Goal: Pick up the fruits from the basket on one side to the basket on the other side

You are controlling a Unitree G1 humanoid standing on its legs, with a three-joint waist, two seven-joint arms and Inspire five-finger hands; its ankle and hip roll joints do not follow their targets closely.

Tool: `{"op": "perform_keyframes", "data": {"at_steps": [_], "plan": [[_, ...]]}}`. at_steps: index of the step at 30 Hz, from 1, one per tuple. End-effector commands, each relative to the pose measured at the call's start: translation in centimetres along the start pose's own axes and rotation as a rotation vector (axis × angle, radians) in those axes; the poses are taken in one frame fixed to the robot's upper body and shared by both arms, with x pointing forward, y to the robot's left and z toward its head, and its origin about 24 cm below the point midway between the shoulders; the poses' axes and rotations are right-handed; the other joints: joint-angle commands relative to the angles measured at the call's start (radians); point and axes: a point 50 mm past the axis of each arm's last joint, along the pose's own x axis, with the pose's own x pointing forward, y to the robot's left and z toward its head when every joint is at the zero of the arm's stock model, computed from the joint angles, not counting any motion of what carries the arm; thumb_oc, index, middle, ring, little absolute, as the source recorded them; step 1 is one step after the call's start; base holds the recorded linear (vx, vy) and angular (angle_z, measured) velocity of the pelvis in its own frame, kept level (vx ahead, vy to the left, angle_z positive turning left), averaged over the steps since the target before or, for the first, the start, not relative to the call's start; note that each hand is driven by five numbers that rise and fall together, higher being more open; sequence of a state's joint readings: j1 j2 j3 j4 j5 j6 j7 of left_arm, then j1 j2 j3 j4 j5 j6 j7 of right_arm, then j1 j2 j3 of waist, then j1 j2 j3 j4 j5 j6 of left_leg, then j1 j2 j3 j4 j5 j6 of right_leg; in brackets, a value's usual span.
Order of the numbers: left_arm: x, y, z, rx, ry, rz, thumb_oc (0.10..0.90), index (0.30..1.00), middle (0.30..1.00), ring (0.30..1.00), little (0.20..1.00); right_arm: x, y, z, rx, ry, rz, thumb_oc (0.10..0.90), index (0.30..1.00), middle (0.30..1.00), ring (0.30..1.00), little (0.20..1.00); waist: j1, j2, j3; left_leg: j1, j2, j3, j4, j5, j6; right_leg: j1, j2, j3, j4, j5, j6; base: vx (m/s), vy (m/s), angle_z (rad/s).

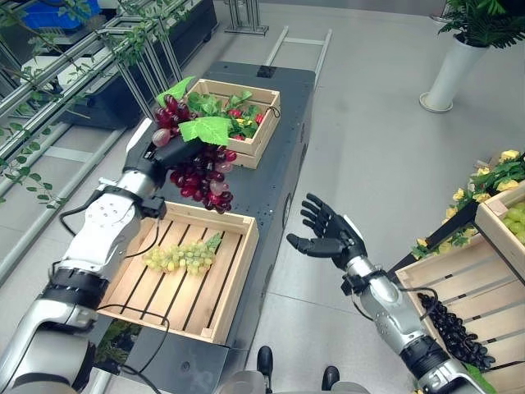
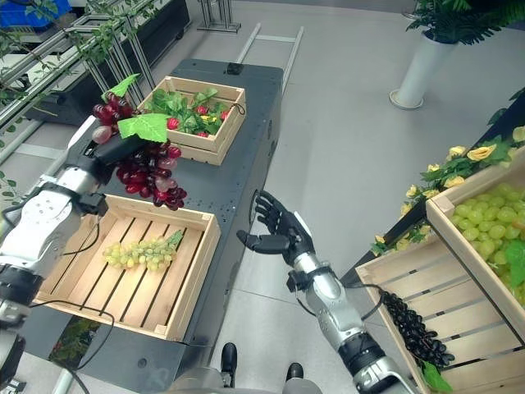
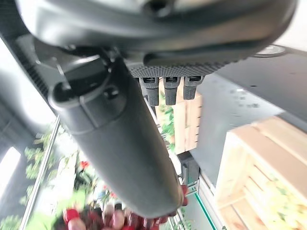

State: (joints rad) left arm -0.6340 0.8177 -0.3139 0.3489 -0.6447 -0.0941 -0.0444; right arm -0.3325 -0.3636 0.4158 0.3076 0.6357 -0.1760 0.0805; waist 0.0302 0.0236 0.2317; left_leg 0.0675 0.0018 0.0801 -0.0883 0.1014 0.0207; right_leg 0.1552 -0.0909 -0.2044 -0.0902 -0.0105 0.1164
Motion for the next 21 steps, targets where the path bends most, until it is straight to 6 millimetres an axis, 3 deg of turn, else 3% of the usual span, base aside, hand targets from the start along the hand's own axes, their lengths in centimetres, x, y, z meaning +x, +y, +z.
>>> {"op": "perform_keyframes", "data": {"at_steps": [1, 9, 21], "plan": [[3.5, -0.8, 7.9, -0.143, -0.346, 0.021, 0.4, 0.3, 0.3, 0.3, 0.3, 2.7, 2.7, 5.5, -0.022, -0.173, 0.155, 0.8, 0.9, 0.9, 0.9, 0.9, -0.016, 0.027, -0.151, 0.028, -0.063, -0.024, 0.001, -0.153, -0.029, -0.043, 0.046, -0.008, 0.003, -0.015, -0.048, -0.01, -0.034, -0.08], [5.2, -4.2, 8.8, -0.212, -0.362, -0.06, 0.4, 0.3, 0.3, 0.3, 0.3, 5.3, 3.5, 8.7, -0.035, -0.206, 0.158, 0.8, 0.9, 0.9, 0.9, 0.9, -0.039, 0.026, -0.174, 0.046, -0.051, 0.0, 0.001, -0.165, -0.033, -0.033, 0.058, 0.011, 0.003, -0.023, -0.058, 0.0, -0.045, -0.07], [6.1, -7.1, 9.2, -0.246, -0.359, -0.157, 0.4, 0.3, 0.3, 0.3, 0.3, 6.5, 4.8, 8.1, 0.098, -0.105, 0.232, 0.8, 0.9, 0.9, 0.9, 0.9, -0.061, 0.024, -0.178, 0.07, -0.041, 0.036, 0.001, -0.171, -0.035, -0.022, 0.063, 0.035, 0.003, -0.021, -0.059, 0.0, -0.032, -0.13]]}}
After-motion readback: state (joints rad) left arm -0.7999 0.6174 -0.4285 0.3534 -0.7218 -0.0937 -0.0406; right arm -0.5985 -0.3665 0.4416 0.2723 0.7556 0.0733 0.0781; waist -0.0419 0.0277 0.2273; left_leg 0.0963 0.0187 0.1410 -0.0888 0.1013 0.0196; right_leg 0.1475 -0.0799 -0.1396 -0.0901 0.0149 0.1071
